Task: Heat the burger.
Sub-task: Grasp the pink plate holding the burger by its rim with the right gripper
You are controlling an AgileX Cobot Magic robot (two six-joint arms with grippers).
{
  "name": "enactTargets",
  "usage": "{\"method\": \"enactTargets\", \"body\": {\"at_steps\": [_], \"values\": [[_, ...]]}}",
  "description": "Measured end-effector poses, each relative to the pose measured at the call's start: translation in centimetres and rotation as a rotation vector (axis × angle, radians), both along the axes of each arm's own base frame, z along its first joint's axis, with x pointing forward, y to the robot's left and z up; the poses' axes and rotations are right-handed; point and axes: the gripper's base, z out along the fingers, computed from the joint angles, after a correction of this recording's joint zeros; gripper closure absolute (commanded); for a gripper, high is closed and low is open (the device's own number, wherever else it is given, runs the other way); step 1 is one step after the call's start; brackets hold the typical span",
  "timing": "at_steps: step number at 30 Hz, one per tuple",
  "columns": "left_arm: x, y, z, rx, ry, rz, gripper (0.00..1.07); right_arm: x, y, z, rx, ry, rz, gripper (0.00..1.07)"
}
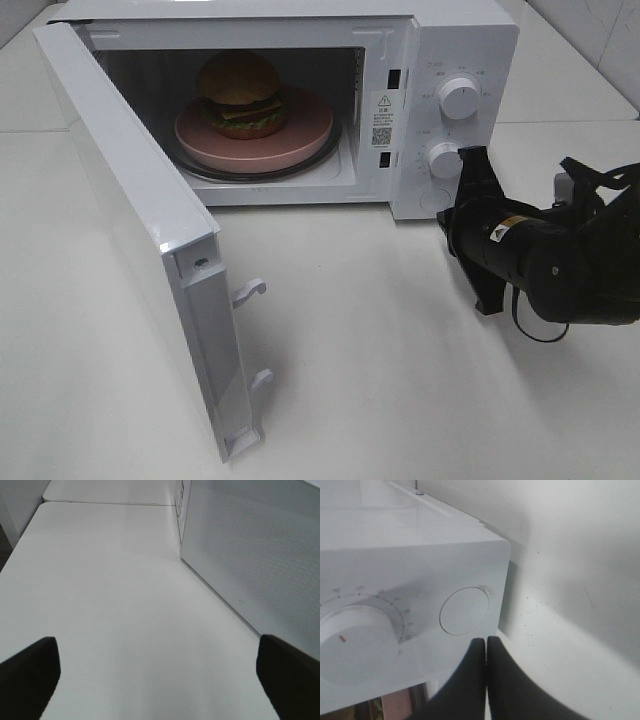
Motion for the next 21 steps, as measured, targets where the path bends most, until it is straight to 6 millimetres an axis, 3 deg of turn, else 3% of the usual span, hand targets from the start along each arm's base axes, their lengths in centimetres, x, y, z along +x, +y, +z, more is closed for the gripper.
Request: {"method": "enactTargets", "body": {"at_steps": [8,14,21], "values": [[0.0,0.0,0.0,0.0,0.0,0.0,0.06,-2.5,-1.1,2.0,-0.263,-0.034,0.172,1.07],[0.0,0.0,0.0,0.0,0.0,0.0,0.06,-4.3,-1.2,3.9,-0.61,0.005,0.495,1.07],[0.0,0.0,0.0,0.0,0.0,0.0,0.06,-6.0,-1.2,4.7,-0.803,0.071,0.787,1.04]]}}
